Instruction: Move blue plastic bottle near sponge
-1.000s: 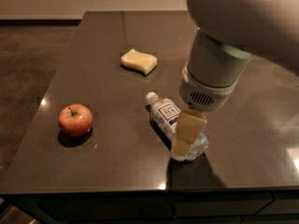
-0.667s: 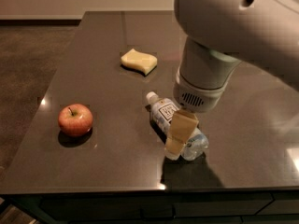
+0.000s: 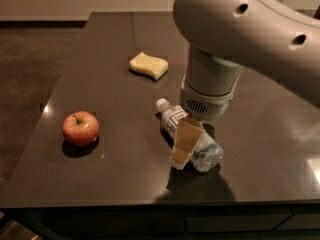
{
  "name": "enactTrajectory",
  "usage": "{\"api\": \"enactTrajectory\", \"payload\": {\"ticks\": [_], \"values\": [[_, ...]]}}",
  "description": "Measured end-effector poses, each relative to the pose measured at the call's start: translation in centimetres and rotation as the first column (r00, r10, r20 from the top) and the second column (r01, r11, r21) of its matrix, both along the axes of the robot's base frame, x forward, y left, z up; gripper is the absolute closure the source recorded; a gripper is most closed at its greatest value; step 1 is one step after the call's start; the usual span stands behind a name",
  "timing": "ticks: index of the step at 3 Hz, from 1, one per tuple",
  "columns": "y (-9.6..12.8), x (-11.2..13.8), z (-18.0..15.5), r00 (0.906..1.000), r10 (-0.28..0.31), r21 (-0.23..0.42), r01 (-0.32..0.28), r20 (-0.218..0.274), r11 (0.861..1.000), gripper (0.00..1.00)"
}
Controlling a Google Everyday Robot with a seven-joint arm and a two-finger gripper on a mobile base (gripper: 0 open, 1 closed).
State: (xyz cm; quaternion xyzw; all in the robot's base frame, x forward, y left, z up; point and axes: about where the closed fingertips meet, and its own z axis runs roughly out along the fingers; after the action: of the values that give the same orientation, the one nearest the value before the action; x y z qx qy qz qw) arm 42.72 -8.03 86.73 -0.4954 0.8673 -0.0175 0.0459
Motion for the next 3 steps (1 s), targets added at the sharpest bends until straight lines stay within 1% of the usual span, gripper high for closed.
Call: {"api": "enactTrajectory", "payload": {"ticks": [1, 2, 3], "values": [[-0.26, 0.0, -0.54, 0.9993, -0.033, -0.028, 0.032, -0.018, 0.999, 0.18], [-0.49, 0.04, -0.97, 0.9985, -0.048, -0.057, 0.047, -0.027, 0.997, 0.41], [-0.68, 0.44, -0.82, 0.9981, -0.054, -0.066, 0.052, -0.03, 0.996, 0.65]]}}
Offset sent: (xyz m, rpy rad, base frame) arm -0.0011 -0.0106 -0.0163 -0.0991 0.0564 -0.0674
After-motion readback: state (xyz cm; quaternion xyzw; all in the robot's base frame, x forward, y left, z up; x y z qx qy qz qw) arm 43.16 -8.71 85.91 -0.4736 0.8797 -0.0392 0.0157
